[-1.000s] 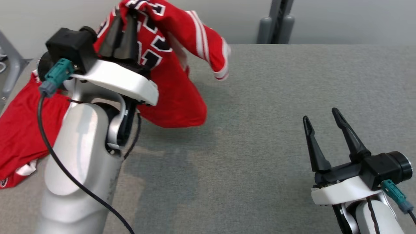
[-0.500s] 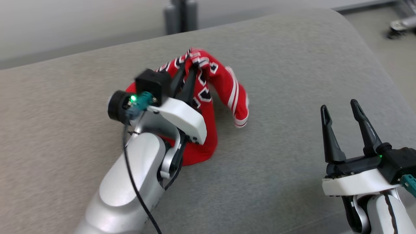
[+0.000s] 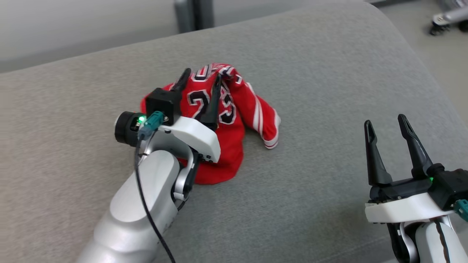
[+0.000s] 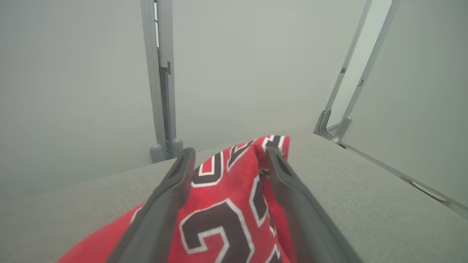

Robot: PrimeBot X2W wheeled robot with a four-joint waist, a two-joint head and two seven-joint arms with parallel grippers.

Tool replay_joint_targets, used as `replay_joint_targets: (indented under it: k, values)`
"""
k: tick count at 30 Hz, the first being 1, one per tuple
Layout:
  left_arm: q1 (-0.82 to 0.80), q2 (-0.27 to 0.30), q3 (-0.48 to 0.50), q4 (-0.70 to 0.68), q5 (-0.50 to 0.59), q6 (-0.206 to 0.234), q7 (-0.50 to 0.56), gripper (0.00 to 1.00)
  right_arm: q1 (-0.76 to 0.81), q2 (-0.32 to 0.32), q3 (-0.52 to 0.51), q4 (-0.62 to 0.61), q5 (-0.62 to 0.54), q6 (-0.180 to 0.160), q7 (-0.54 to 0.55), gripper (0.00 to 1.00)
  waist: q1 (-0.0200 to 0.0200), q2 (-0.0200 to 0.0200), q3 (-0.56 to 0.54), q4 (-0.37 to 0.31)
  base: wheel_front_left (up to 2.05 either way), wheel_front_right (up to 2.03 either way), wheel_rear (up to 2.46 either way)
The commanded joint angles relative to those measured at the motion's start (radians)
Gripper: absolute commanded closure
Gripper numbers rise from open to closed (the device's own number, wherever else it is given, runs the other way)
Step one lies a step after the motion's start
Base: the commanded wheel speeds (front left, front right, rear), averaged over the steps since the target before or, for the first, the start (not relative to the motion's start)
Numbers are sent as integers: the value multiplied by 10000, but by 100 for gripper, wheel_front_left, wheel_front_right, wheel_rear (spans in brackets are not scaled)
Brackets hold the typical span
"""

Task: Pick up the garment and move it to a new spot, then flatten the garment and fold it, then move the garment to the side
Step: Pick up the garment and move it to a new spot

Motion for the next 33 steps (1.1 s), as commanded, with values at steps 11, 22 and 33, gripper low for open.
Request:
replay_joint_targets:
  k: [11, 22, 33]
  values:
    - [1317, 1335, 831, -1610, -184, 453, -653, 0, 419, -46, 57, 42, -358, -7, -50, 0, 0, 0, -1159, 1981, 0, 0, 0]
    - [4392, 1636, 1658, -3087, -253, 1149, -1093, 0, 1002, -46, 198, 311, -413, -7, -43, 0, 0, 0, -1720, 2769, 0, 0, 0]
    - [5279, 591, 2301, -3217, 906, 638, -1107, 0, 959, -46, 384, 708, -508, -7, -43, 0, 0, 0, -1864, 3166, 0, 0, 0]
